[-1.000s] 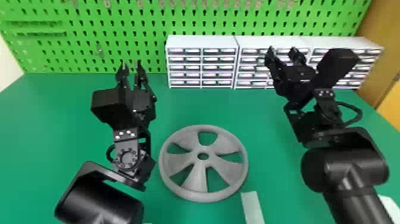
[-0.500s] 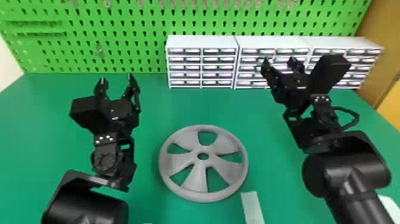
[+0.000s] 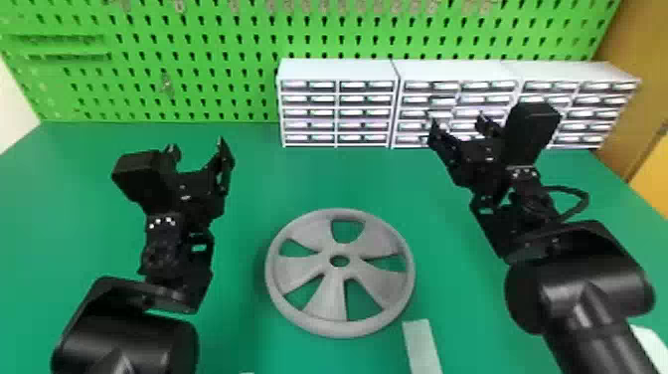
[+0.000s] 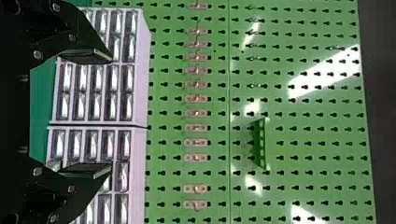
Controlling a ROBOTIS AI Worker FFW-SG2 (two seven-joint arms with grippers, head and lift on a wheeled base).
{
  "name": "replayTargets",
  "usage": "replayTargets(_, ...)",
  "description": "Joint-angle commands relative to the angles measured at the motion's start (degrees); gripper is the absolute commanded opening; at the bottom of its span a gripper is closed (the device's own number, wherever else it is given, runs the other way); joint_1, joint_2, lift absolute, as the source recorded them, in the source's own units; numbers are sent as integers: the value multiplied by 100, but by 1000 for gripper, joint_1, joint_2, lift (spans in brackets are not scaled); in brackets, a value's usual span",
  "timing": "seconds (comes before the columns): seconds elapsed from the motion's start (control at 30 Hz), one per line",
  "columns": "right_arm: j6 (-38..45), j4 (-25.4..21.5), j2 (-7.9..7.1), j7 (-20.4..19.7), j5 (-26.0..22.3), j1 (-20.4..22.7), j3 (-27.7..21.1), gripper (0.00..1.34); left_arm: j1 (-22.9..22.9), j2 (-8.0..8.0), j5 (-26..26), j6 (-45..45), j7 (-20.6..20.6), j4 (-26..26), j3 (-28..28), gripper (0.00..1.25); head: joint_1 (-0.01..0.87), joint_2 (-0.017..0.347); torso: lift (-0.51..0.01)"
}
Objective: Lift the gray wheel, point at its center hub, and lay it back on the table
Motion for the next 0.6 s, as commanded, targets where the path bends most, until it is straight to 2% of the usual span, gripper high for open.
replayTargets(0.0,41,20,-16,-38,40,5,-10,896,-111,-21,47,202,-227,121,102,749,692,48,-96)
replayTargets(0.13,76,20,-25,-65,75,22,-10,896,-146,-73,-49,202,-420,183,190,749,692,48,-96)
replayTargets(0.37,85,37,-51,-100,102,31,25,896,-207,-284,-164,255,-1097,306,480,749,692,48,-96)
replayTargets(0.57,85,55,-60,-109,110,22,34,894,-207,-372,-234,281,-1220,306,568,750,692,48,-96)
